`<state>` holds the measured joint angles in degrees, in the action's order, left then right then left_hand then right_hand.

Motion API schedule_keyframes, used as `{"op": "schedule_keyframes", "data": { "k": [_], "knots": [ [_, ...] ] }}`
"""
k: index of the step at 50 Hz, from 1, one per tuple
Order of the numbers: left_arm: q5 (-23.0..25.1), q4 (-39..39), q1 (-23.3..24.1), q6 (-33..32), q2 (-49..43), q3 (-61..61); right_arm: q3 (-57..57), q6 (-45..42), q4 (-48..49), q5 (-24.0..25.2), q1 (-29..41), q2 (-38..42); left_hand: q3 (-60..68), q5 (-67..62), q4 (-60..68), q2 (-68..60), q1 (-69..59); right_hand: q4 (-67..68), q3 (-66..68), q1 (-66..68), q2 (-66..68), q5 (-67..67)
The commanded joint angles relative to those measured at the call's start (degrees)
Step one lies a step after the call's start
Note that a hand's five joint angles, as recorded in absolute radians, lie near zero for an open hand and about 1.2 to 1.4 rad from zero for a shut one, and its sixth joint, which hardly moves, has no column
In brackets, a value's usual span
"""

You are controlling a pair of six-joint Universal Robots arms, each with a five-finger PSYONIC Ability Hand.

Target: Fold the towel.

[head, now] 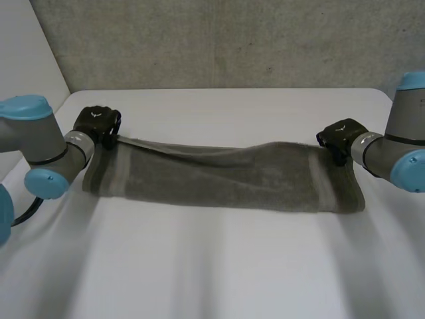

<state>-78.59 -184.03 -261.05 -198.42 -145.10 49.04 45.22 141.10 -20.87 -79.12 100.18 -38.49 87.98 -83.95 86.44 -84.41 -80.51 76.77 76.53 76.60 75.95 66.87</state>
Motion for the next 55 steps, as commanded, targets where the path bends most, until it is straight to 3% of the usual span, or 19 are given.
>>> {"op": "schedule_keyframes", "data": {
  "k": [1, 6, 7, 8, 9, 10, 11, 12, 24, 29, 37, 46, 55],
  "knots": [
    [-0.1, -0.4, 1.5, 0.1, -2.8, -5.0, -6.0, -0.2, -0.1, -2.0, 0.4, 4.6, -8.0, 14.0, -6.4, 4.4, 0.5, 3.2, 3.5, 3.4, 4.1, 3.1],
    [0.0, -0.5, 2.0, 0.1, -4.1, -6.8, -7.8, -0.1, -0.1, -2.7, 0.4, 6.3, -8.0, 14.0, -6.4, 4.4, 0.5, -1.7, -1.5, -1.5, -0.9, -1.8],
    [0.0, -0.5, 2.2, 0.1, -4.5, -7.1, -8.0, -0.1, -0.2, -3.2, 0.4, 6.6, -8.0, 14.0, -6.4, 4.4, 0.5, -32.9, -32.7, -32.7, -32.1, -33.0],
    [0.0, -0.5, 2.2, 0.1, -4.5, -7.1, -8.0, -0.1, -0.2, -3.2, 0.4, 6.6, -8.0, 14.0, -6.4, 4.4, 0.5, -33.2, -33.0, -33.0, -32.4, -33.3],
    [-0.1, -0.5, 2.2, 0.1, -4.6, -7.2, -8.0, -0.2, -0.3, -3.8, 0.5, 6.5, -8.0, 14.0, -6.4, 4.4, 0.5, -66.8, -66.5, -66.6, -65.9, -66.9],
    [-0.1, -0.3, 2.3, 0.1, -4.5, -7.0, -8.0, 0.0, -0.3, -4.3, 0.5, 6.3, -45.3, 51.2, -43.7, 41.7, 37.8, -66.8, -66.5, -66.6, -65.9, -66.9],
    [-0.1, -0.3, 2.3, 0.1, -4.5, -7.0, -8.0, 0.0, -0.3, -4.3, 0.5, 6.3, -45.6, 51.6, -44.1, 42.1, 38.2, -66.8, -66.5, -66.6, -65.9, -66.9],
    [-0.2, 0.0, 2.4, 0.0, -4.2, -6.7, -7.9, 0.0, -0.5, -4.6, 0.5, 6.0, -78.0, 84.0, -76.4, 74.4, 70.5, -66.8, -66.5, -66.6, -65.9, -66.9],
    [-2.2, 1.3, 3.2, 0.3, 4.8, 1.7, -2.1, 2.8, 0.0, -3.6, 0.6, -4.0, -76.9, 82.9, -75.4, 73.3, 69.5, -66.8, -66.5, -66.6, -65.9, -66.9],
    [-2.2, 1.3, 2.4, 0.5, 13.4, 11.4, 10.0, 4.1, 4.2, -3.0, 0.4, -15.1, -77.1, 83.1, -75.6, 73.5, 69.6, -66.8, -66.5, -66.6, -65.9, -66.9],
    [-1.7, -3.0, 1.9, 0.9, 30.3, 34.7, 29.4, 4.2, 10.1, -3.0, -0.2, -25.1, -77.1, 83.1, -75.6, 73.5, 69.6, -66.8, -66.5, -66.6, -65.9, -66.9],
    [-1.7, -15.6, 1.9, 0.9, 39.7, 51.9, 47.5, 4.4, 22.2, -3.0, -0.5, -27.3, -77.3, 83.2, -75.7, 73.7, 69.8, -65.8, -65.6, -65.7, -65.0, -65.9],
    [-1.7, -21.7, 2.6, 0.9, 39.4, 57.5, 50.5, 4.3, 28.9, -2.9, -2.5, -23.2, -77.3, 83.2, -75.7, 73.7, 69.8, -59.5, -59.2, -59.3, -58.6, -59.6]
  ]
}}
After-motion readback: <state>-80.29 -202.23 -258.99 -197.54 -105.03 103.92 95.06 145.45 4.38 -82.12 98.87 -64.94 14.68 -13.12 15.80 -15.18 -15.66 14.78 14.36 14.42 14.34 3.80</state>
